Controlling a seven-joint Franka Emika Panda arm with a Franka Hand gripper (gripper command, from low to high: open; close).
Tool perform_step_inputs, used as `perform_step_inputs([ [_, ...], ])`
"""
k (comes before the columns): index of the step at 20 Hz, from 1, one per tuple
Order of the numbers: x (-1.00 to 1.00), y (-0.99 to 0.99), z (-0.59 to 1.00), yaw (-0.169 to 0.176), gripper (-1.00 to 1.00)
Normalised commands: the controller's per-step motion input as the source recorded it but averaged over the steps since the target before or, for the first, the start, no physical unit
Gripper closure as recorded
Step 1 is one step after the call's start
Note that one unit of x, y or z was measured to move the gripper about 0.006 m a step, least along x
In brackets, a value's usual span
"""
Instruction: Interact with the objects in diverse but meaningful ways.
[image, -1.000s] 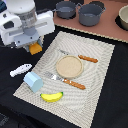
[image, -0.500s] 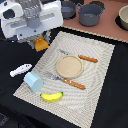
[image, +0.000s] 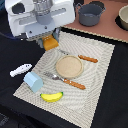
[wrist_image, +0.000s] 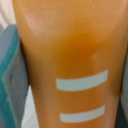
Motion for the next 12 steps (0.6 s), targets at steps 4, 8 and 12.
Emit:
perform_step_inputs([
  [4, 1.0, -0.17, 0.04, -0.002, 1.0],
  [8, 1.0, -0.11, -0.03, -0.003, 1.0],
  [12, 0.97, -0.01, -0.14, -0.005, 1.0],
])
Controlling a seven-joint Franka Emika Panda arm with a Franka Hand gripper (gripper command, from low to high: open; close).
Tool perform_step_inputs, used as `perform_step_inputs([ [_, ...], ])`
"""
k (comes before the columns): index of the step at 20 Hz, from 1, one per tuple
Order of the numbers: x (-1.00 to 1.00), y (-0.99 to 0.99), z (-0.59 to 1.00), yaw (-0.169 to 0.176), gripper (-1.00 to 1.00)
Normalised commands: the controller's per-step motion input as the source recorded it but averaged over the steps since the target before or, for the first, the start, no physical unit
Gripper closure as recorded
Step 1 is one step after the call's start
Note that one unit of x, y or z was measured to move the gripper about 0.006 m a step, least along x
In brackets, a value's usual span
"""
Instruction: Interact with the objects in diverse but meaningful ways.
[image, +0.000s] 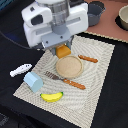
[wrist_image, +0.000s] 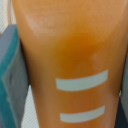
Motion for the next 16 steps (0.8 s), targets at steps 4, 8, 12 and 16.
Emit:
perform_step_inputs([
  [4, 0.79, 0.0, -0.12, -0.01, 1.0],
  [8, 0.49, 0.0, -0.14, 0.0, 1.0],
  [12, 0.3, 0.0, -0.22, -0.007, 1.0],
  [16, 0.26, 0.0, -0.19, -0.01, 1.0],
])
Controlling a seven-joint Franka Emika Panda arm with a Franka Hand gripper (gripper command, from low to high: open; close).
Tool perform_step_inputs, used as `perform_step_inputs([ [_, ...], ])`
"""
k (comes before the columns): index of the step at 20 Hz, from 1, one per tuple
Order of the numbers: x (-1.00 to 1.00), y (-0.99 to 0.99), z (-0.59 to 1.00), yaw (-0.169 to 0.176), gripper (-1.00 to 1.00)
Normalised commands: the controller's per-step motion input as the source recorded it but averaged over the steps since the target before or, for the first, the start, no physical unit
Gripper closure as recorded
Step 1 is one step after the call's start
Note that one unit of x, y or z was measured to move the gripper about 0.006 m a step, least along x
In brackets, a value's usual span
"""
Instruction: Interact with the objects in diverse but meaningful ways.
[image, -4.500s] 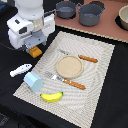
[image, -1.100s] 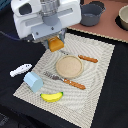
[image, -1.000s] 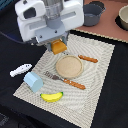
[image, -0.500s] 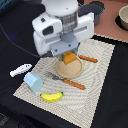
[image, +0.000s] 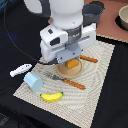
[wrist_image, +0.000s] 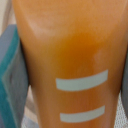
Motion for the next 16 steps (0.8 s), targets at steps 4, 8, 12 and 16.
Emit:
perform_step_inputs([
  [4, 0.46, 0.0, 0.08, -0.034, -1.0],
  [8, 0.6, 0.03, 0.84, -0.079, -1.0],
  [12, 0.41, 0.02, 0.86, -0.079, -1.0],
  [16, 0.06, -0.29, 0.68, -0.029, -1.0],
])
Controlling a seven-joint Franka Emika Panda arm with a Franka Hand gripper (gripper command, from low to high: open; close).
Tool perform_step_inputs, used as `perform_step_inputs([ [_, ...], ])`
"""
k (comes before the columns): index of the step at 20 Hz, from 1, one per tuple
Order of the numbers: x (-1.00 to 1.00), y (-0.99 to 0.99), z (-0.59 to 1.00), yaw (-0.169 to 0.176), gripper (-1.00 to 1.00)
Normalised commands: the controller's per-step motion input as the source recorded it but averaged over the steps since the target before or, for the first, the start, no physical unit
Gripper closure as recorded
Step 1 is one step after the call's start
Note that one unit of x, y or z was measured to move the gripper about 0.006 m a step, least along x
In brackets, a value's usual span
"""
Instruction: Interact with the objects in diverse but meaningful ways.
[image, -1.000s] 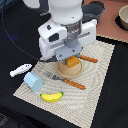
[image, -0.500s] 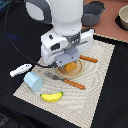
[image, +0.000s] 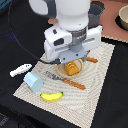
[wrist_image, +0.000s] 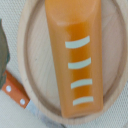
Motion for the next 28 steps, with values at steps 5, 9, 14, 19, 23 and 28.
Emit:
perform_step_inputs([
  [5, -0.06, -0.84, 0.54, -0.004, -1.0],
  [9, 0.01, -0.79, 0.23, 0.037, -1.0],
  [14, 0.03, -0.4, 0.03, 0.195, -1.0],
  [19, 0.0, -0.35, 0.01, 0.224, -1.0],
  [23, 0.08, -0.58, 0.0, 0.186, -1.0],
  [28, 0.2, -0.71, 0.0, 0.139, -1.0],
])
